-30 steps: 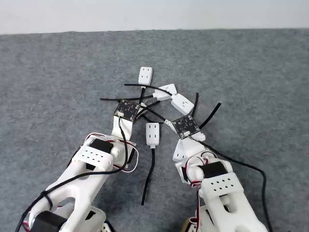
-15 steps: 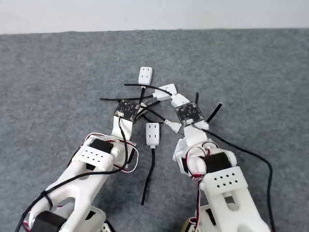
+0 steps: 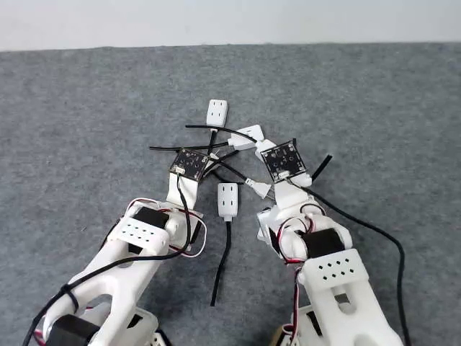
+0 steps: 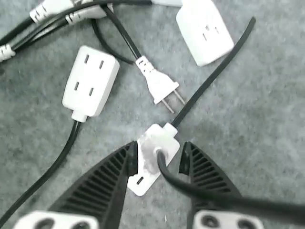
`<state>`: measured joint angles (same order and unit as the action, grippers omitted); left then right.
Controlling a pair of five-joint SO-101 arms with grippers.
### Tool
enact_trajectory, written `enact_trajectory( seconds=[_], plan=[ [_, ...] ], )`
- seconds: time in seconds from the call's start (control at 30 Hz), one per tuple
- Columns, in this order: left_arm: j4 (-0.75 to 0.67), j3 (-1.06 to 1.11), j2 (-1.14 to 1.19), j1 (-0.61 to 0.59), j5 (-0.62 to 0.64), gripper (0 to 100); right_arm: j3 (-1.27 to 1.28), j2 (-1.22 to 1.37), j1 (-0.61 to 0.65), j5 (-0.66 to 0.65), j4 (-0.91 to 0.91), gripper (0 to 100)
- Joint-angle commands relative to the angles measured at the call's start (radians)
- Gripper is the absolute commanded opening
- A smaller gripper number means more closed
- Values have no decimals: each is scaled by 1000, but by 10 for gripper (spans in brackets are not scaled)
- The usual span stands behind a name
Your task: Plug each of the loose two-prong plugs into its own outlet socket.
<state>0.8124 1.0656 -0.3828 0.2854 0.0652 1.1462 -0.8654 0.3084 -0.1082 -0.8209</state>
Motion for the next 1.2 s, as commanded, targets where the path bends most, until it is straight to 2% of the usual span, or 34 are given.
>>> enact_trajectory(
  seconds=[0.0, 0.57, 0.7, 0.87, 0.97, 1.17],
  plan=[
    [-25, -12, -34, 6, -6, 13, 3, -8, -24, -32, 61, 133],
    [-25, -12, -34, 6, -6, 13, 35, 51, -25, -35, 122, 128],
    [-25, -12, -34, 6, -6, 13, 35, 122, -25, -43, 180, 48],
    [-25, -12, -34, 6, -6, 13, 35, 128, -28, -69, 183, 42],
    [-25, -12, -34, 6, -6, 13, 35, 133, -65, -69, 182, 4],
    [-25, -12, -34, 6, -6, 13, 49, 173, -77, -103, 148, 8]
  ],
)
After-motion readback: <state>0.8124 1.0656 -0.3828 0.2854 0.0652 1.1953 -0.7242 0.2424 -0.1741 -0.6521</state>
